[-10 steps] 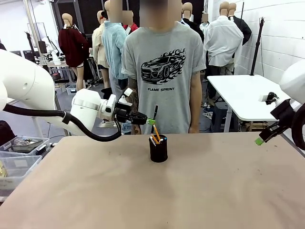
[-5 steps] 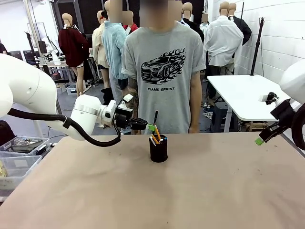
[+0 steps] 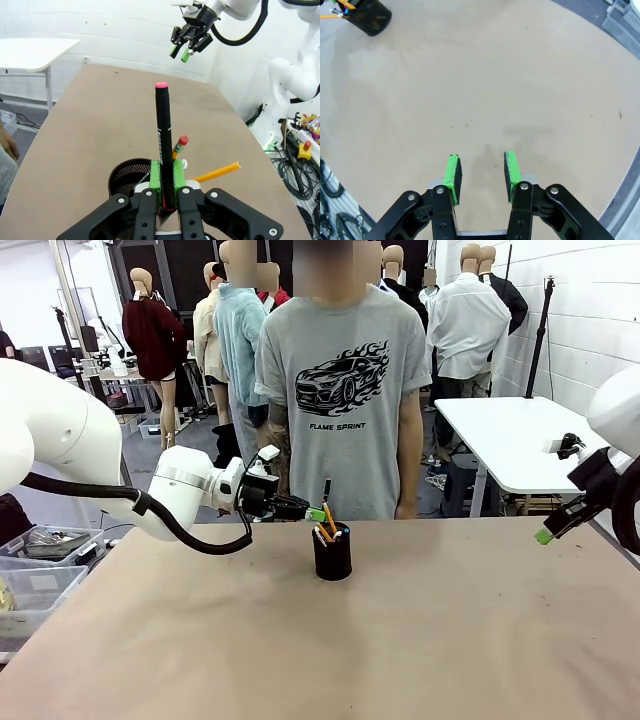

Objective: Place the pens into the pen holder.
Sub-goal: Pick up a writing instrument from the table and place it into the Pen holder.

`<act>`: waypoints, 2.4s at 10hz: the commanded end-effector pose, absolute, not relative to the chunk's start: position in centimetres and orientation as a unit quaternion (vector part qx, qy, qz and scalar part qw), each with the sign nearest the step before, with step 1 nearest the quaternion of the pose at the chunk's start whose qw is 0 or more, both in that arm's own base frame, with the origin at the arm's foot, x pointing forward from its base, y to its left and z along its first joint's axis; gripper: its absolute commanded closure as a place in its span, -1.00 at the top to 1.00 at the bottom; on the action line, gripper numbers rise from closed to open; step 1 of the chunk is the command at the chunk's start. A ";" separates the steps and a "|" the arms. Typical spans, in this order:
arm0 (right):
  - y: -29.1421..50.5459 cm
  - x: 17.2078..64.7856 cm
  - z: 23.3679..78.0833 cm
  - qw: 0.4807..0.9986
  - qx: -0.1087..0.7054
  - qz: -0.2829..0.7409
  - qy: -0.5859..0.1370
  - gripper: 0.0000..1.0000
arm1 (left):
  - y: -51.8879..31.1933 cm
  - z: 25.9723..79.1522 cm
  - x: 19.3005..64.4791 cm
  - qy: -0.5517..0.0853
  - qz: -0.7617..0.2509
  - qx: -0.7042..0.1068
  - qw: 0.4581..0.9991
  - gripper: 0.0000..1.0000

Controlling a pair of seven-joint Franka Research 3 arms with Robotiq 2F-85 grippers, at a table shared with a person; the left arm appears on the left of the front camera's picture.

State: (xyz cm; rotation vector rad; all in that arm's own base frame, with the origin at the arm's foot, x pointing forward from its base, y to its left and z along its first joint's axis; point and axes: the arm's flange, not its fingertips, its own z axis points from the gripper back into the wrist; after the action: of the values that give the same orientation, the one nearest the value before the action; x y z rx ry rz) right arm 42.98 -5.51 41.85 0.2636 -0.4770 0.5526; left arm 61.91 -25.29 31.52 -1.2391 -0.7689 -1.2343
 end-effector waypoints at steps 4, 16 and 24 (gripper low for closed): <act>-5.5 42.8 41.4 0.921 0.136 0.275 -0.239 -0.09 | -25.0 31.9 62.3 -0.318 -0.539 -0.533 0.569 -0.21; -5.5 42.8 41.4 0.921 0.136 0.275 -0.239 -0.09 | -5.9 45.0 56.2 -0.113 -0.475 -0.241 0.839 0.16; -5.5 42.8 41.4 0.921 0.136 0.275 -0.239 -0.09 | 3.8 44.9 49.7 -0.052 -0.294 -0.137 0.945 0.16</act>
State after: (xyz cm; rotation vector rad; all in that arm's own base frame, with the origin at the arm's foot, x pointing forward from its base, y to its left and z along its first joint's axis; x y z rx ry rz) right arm 42.99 -5.53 41.82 0.2654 -0.4772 0.5528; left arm 49.09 3.99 44.84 -0.2857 -0.1012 -0.5818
